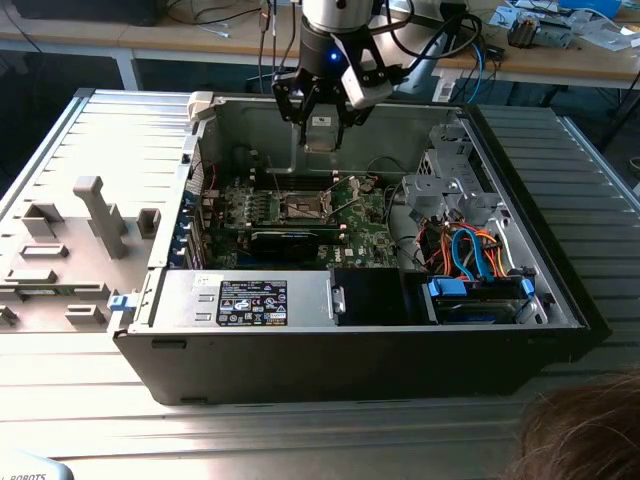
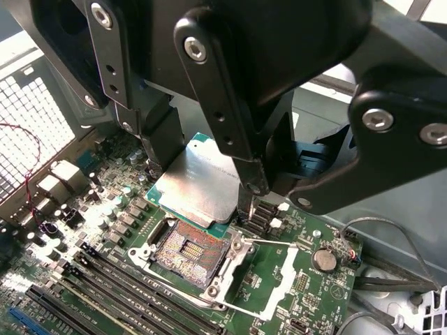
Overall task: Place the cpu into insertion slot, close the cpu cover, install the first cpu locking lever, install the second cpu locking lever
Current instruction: 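Place the cpu into insertion slot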
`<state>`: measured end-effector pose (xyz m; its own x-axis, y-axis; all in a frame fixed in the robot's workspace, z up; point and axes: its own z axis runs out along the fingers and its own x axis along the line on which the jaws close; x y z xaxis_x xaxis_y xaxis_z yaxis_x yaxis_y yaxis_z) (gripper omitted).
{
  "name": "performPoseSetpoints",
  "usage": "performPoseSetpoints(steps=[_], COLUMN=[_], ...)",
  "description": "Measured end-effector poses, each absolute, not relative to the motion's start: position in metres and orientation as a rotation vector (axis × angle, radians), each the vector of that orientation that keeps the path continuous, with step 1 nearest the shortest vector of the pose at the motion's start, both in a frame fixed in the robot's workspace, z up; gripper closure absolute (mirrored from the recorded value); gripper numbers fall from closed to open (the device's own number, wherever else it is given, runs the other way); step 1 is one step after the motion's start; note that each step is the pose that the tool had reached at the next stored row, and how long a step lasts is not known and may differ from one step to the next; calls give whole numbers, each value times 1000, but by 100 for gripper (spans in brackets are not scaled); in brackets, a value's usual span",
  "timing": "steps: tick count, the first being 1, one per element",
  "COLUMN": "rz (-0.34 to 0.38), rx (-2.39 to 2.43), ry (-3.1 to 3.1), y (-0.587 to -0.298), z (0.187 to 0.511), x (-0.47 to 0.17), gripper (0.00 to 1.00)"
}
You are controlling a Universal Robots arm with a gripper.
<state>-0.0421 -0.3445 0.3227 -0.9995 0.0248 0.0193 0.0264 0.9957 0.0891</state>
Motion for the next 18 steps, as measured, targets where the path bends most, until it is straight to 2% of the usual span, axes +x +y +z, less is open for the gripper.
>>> performPoseSetpoints(steps=[18], rz=[-140], rx=[-40], ry=[-3120], y=[-344], z=[319], x=[-44], gripper=[45])
